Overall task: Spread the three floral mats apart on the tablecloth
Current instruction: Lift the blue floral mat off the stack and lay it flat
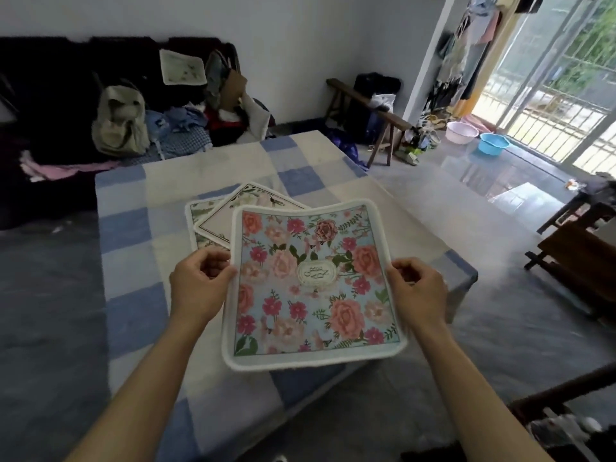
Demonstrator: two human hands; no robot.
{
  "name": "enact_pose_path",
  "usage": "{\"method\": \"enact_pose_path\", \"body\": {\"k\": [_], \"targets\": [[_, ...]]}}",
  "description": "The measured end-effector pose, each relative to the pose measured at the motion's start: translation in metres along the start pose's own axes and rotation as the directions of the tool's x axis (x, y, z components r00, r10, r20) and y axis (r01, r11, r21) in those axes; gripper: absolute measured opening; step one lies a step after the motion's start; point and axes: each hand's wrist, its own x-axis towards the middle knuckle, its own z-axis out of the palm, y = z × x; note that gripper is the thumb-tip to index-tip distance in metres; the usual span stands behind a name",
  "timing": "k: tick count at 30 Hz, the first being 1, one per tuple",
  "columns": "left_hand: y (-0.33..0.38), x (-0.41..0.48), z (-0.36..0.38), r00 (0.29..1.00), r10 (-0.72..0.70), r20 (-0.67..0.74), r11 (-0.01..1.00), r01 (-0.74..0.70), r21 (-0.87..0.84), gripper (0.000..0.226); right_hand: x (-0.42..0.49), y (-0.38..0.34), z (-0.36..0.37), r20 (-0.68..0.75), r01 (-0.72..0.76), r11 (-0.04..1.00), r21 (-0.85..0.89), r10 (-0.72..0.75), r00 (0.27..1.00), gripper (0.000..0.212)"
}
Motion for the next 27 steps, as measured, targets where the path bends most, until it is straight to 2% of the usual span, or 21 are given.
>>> {"method": "enact_pose_path", "body": {"k": [5, 8, 12, 20, 27], "targets": [[0.002, 0.000, 0.014, 0.998, -0.032, -0.062, 0.999, 0.034, 0.018, 0.019, 0.038, 0.009, 0.005, 0.080, 0.029, 1.000, 0.010, -0.030, 0.996, 0.009], [-0.003, 0.001, 0.031, 0.991, -0.062, -0.118, 0.997, 0.067, 0.041, 0.019, 0.069, 0.025, 0.011, 0.158, 0.048, 0.998, 0.038, -0.054, 0.986, 0.002], [-0.003, -0.007, 0.069, 0.977, -0.144, -0.160, 0.989, 0.147, 0.006, 0.020, 0.114, 0.060, 0.017, 0.255, 0.050, 0.997, 0.064, -0.064, 0.965, 0.003], [0.008, -0.049, 0.138, 0.879, -0.282, -0.385, 0.940, 0.333, 0.072, 0.019, 0.174, 0.106, 0.025, 0.487, 0.057, 0.997, 0.052, -0.075, 0.870, 0.012], [-0.012, -0.075, 0.167, 0.831, -0.382, -0.404, 0.891, 0.447, 0.076, 0.021, 0.176, 0.148, 0.033, 0.579, 0.059, 0.997, -0.052, -0.018, 0.815, 0.012]]}}
